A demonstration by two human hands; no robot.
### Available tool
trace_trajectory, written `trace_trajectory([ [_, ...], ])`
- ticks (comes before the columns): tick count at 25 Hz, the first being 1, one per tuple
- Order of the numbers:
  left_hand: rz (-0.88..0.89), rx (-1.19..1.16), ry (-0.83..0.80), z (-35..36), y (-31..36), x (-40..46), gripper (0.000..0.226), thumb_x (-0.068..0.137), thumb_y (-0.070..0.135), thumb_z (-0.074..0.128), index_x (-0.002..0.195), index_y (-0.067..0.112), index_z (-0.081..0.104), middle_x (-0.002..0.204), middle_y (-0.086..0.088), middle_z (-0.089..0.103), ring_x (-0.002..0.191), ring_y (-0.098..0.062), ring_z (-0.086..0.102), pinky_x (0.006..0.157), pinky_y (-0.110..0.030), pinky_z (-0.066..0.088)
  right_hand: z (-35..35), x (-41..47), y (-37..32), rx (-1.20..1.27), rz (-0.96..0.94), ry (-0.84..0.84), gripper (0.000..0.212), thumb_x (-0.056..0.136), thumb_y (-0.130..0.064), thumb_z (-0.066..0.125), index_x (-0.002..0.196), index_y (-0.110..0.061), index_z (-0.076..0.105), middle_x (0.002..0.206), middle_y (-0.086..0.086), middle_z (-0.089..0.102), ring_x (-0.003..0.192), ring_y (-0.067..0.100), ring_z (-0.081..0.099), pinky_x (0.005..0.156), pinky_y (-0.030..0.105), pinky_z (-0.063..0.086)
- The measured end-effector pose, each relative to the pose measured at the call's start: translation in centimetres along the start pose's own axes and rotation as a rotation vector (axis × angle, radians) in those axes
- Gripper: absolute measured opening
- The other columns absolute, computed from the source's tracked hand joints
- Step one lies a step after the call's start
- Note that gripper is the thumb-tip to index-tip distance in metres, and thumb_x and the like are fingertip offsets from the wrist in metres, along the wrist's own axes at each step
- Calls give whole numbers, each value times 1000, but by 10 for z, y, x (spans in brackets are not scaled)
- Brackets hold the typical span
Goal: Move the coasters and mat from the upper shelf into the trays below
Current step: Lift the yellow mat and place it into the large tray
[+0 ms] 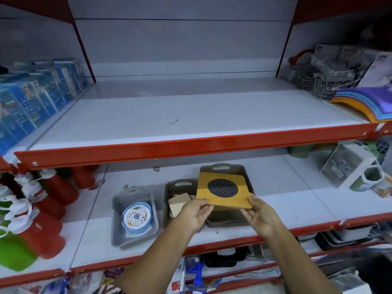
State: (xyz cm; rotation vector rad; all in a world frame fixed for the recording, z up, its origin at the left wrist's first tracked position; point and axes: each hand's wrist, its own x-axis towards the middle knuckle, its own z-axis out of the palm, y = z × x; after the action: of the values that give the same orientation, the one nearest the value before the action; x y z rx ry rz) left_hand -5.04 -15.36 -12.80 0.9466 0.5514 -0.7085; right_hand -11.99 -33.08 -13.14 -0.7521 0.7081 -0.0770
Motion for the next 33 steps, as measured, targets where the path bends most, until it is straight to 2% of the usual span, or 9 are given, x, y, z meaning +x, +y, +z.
trace_trajectory([
  [4, -7, -48, 46, 27, -6, 24, 44, 90, -11, 51, 132, -5, 42, 109, -20, 59, 118, -26, 53, 98, -35, 45, 3, 27, -13, 107, 18, 129, 15, 98, -15, 46, 103, -5, 56, 134, 18, 54, 117, 28, 57, 102, 38, 44],
  [8, -50, -110, 93, 41, -11, 41, 39, 91, -10, 48, 130, -10, 44, 134, -23, 50, 130, -30, 45, 110, -39, 37, 3, 48, -10, 178, 46, 154, 23, 99, -16, 44, 117, -3, 50, 139, 18, 50, 128, 29, 49, 111, 40, 36],
  [14, -72, -133, 167, 41, -22, 62, 39, 92, -9, 48, 131, -7, 45, 132, -23, 53, 129, -29, 47, 108, -37, 39, 5, 60, 0, 156, 91, 181, 39, 98, -2, 37, 137, 2, 40, 136, 21, 51, 124, 31, 52, 109, 39, 38],
  [16, -82, -144, 182, 43, -25, 63, 39, 93, -7, 47, 132, -5, 46, 115, -21, 57, 124, -28, 50, 107, -35, 39, 4, 63, 4, 171, 107, 191, 39, 98, -3, 38, 136, 2, 42, 130, 20, 54, 110, 28, 58, 106, 37, 40],
  [19, -96, -176, 214, 47, -31, 61, 37, 93, 0, 49, 130, -2, 47, 87, -13, 54, 87, -24, 56, 96, -31, 44, 3, 65, 8, 190, 140, 220, 38, 96, -10, 44, 133, -2, 46, 111, 18, 58, 94, 26, 58, 99, 35, 43],
  [22, -102, -234, 238, 49, -36, 58, 37, 92, 6, 52, 129, 3, 49, 84, -12, 54, 73, -20, 52, 69, -27, 47, 3, 63, 11, 174, 163, 236, 33, 95, -13, 46, 127, -6, 50, 111, 17, 60, 98, 27, 57, 102, 35, 41],
  [24, -111, -276, 264, 50, -40, 57, 35, 93, 14, 54, 127, 6, 51, 86, -10, 56, 74, -20, 54, 66, -27, 47, 1, 61, 12, 167, 171, 232, 34, 95, -14, 46, 127, -7, 52, 121, 16, 59, 108, 28, 55, 105, 37, 40],
  [30, -107, -340, 203, 48, -47, 57, 44, 97, 39, 42, 130, 11, 53, 123, -13, 60, 116, -27, 55, 102, -36, 43, 6, 63, 11, 153, 174, 196, 22, 96, -13, 40, 97, -17, 62, 128, 18, 60, 124, 36, 53, 106, 51, 40],
  [33, -124, -343, 209, 48, -45, 57, 50, 97, 46, 38, 128, 12, 54, 129, -14, 58, 121, -29, 52, 107, -38, 39, 5, 66, 11, 132, 206, 222, 22, 94, -13, 43, 108, -12, 61, 130, 17, 59, 123, 34, 54, 104, 49, 41],
])
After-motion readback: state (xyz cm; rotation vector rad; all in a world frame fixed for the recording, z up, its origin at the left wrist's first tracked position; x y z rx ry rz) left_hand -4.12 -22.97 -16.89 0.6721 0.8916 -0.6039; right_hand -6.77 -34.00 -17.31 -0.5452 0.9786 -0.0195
